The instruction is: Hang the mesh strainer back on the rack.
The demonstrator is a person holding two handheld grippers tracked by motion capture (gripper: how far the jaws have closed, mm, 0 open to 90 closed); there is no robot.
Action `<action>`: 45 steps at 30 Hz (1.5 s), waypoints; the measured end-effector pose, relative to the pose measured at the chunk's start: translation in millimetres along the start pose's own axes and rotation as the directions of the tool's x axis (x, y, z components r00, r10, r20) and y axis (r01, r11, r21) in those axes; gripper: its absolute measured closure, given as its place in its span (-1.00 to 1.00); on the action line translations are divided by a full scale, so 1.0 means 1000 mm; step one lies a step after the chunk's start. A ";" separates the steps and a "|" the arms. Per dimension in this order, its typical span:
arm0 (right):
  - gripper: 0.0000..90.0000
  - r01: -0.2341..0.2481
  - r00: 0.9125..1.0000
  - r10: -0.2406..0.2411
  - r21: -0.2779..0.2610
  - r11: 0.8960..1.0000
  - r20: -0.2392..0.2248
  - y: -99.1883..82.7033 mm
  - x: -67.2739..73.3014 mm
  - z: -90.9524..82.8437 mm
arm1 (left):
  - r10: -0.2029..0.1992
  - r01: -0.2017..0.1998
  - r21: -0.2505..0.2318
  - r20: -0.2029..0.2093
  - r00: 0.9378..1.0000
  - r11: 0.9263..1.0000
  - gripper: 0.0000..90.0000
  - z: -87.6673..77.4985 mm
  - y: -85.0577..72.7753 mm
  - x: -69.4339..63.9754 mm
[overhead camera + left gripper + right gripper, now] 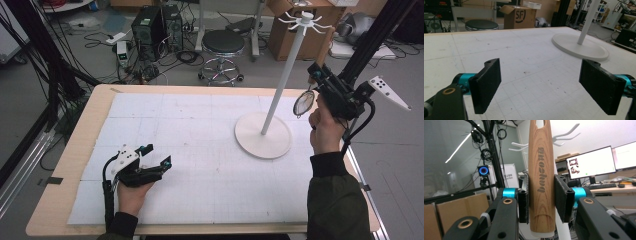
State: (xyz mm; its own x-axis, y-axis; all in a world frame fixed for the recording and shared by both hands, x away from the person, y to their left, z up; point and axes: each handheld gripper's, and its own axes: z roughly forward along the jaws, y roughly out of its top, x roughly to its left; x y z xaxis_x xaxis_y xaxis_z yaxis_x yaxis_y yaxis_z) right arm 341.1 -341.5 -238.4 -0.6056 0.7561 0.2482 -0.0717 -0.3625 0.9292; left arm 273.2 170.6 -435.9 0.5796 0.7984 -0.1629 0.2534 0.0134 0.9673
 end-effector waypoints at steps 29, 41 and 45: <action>0.51 -0.004 1.000 0.004 0.019 1.000 0.013 0.011 -0.009 0.003 | -0.002 0.002 -0.001 -0.004 1.000 1.000 -0.59 0.000 0.000 0.001; 0.51 0.006 1.000 -0.006 0.054 0.999 0.002 0.003 -0.004 0.014 | -0.002 0.002 -0.004 -0.005 1.000 1.000 -0.59 0.000 0.000 0.001; 0.51 0.009 1.000 -0.009 0.066 0.998 0.003 -0.001 -0.003 0.019 | -0.002 0.002 -0.005 -0.005 1.000 1.000 -0.59 0.000 0.000 0.001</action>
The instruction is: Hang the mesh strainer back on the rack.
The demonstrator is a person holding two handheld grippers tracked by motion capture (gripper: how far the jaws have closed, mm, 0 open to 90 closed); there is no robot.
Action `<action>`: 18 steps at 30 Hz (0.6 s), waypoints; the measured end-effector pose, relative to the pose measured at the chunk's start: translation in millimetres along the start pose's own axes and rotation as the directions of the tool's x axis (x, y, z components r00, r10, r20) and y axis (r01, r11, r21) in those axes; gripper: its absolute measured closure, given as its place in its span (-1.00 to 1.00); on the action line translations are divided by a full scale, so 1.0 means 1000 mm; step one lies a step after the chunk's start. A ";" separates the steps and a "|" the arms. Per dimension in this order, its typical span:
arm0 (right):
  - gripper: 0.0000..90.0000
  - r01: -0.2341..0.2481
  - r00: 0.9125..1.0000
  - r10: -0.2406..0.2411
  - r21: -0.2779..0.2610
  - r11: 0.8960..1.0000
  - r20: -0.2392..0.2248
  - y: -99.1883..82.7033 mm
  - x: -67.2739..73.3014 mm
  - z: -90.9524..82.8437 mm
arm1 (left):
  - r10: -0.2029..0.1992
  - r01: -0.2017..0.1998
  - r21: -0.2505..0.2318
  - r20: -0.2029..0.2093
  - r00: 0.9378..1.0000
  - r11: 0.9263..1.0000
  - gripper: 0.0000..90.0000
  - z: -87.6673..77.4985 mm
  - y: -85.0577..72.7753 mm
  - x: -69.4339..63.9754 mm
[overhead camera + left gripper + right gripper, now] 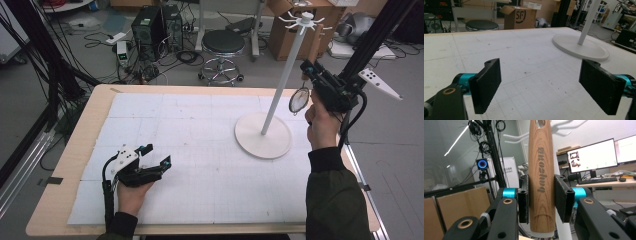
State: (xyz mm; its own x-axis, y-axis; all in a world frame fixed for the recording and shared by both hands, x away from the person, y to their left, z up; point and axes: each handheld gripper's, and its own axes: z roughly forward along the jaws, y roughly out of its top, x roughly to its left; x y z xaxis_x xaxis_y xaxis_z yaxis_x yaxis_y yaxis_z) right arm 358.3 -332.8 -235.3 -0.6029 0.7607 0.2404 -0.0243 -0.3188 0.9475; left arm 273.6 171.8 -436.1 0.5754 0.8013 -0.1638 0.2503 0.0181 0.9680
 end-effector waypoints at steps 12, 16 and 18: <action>0.50 0.028 0.999 -0.029 0.033 0.999 0.027 -0.007 0.003 0.005 | 0.001 -0.001 -0.001 0.000 1.000 1.000 -0.59 0.000 0.000 0.000; 0.48 0.028 0.999 -0.029 0.036 0.999 0.025 -0.008 0.003 0.006 | 0.001 -0.001 0.000 0.000 1.000 1.000 -0.59 0.000 0.000 0.000; 0.23 0.030 0.999 -0.031 0.039 0.999 0.040 -0.009 0.001 0.006 | 0.001 -0.001 0.000 -0.002 1.000 1.000 -0.59 0.000 0.000 0.000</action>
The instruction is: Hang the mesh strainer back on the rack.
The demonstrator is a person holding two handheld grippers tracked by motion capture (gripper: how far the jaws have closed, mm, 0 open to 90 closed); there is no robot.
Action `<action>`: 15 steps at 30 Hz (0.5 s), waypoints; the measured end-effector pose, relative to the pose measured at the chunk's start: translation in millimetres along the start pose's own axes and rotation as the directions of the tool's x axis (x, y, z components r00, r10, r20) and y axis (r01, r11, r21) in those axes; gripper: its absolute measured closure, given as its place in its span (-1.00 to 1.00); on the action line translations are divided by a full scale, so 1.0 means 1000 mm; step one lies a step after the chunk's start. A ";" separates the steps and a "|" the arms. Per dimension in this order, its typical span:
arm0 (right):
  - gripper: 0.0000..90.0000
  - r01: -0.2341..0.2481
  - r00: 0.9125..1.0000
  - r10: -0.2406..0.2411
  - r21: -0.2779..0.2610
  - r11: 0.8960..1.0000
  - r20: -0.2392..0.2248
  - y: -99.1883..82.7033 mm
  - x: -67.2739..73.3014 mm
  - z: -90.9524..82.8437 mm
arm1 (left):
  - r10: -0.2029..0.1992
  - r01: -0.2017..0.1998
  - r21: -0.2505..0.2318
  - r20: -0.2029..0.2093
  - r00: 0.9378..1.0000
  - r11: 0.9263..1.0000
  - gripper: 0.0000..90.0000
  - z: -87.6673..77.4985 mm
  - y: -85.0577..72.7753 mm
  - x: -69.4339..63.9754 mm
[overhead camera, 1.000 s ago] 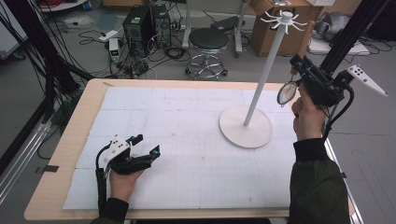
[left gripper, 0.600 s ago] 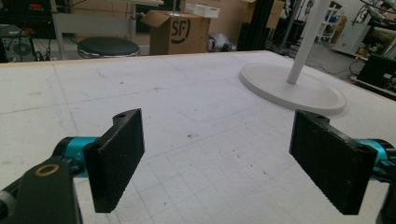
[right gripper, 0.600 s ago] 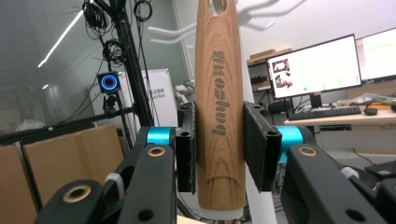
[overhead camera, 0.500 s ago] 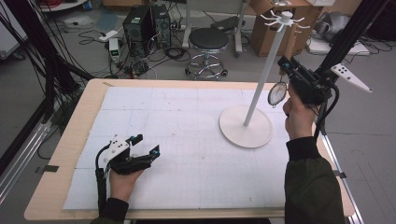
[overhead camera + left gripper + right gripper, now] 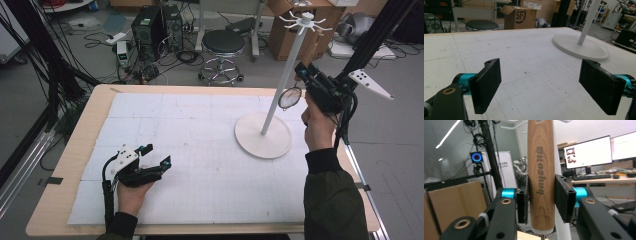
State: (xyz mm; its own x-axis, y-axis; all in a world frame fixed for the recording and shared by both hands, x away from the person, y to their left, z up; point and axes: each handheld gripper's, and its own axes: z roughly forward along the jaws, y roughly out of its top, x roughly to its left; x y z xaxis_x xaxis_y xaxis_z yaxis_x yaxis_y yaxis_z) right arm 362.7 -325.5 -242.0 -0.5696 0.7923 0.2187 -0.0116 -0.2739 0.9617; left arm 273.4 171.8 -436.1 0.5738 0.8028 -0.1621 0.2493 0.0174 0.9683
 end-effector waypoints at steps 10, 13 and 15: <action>-0.39 0.016 0.999 -0.017 0.033 0.999 0.043 -0.020 -0.007 -0.009 | 0.001 -0.001 -0.003 -0.005 1.000 1.000 -0.62 0.000 0.000 0.000; -0.44 0.056 0.997 -0.058 0.047 0.997 0.043 -0.027 -0.003 -0.011 | -0.001 0.001 0.000 -0.007 1.000 1.000 -0.62 0.000 0.000 0.001; -0.58 0.059 0.998 -0.060 0.056 0.997 0.020 -0.031 -0.003 -0.012 | -0.001 0.001 -0.003 -0.007 1.000 1.000 -0.62 0.000 0.000 0.000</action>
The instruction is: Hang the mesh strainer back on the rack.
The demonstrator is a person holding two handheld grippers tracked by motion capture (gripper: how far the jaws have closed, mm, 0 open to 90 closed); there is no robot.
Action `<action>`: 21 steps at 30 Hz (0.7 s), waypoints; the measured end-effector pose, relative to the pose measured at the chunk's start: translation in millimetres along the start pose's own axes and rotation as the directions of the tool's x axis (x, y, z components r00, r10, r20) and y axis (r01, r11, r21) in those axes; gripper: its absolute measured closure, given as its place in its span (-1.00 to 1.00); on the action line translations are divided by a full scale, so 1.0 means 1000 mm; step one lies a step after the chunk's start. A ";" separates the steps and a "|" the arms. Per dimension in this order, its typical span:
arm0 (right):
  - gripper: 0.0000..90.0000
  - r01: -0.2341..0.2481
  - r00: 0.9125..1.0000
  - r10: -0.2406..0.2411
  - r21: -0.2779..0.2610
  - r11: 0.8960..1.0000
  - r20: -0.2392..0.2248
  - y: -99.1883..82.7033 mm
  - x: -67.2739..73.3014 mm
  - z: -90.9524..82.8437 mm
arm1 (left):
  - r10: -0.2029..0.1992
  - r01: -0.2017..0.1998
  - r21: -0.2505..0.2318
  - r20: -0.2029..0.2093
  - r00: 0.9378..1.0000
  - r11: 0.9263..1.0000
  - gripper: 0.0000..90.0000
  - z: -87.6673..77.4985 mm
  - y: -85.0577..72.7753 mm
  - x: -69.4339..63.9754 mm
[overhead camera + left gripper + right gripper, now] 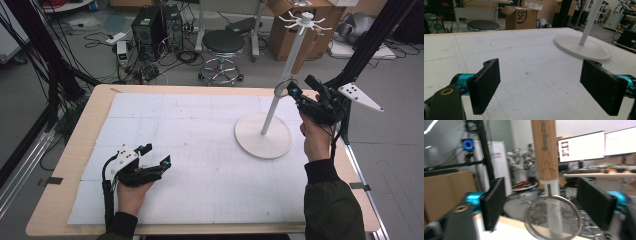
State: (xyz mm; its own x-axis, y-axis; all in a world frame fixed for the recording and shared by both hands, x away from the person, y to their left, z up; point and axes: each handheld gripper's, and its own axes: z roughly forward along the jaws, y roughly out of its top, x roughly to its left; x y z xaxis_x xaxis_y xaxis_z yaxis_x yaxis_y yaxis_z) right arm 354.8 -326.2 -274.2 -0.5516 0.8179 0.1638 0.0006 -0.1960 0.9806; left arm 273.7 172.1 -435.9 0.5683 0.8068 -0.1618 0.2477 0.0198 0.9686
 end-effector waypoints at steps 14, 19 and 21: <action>-0.57 -0.001 1.000 0.003 0.066 0.998 -0.022 -0.032 0.004 -0.010 | 0.004 -0.004 0.003 0.002 1.000 1.000 -0.62 0.000 0.000 -0.001; -0.59 -0.012 0.999 0.014 0.087 0.996 -0.033 -0.045 0.004 -0.013 | 0.003 -0.003 0.003 0.002 1.000 1.000 -0.62 0.001 0.000 -0.001; -0.59 -0.017 0.999 0.022 0.092 0.996 -0.049 -0.049 0.004 -0.015 | 0.005 -0.005 0.006 0.003 1.000 1.000 -0.62 0.001 0.000 -0.001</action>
State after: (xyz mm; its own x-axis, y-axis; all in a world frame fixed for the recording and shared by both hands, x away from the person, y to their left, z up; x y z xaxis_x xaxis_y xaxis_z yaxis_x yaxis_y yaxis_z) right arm 339.6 -321.3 -323.4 -0.5919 0.7857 0.1796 0.0867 -0.1595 0.9834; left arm 273.7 171.1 -436.0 0.5717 0.8053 -0.1571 0.2490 0.0122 0.9684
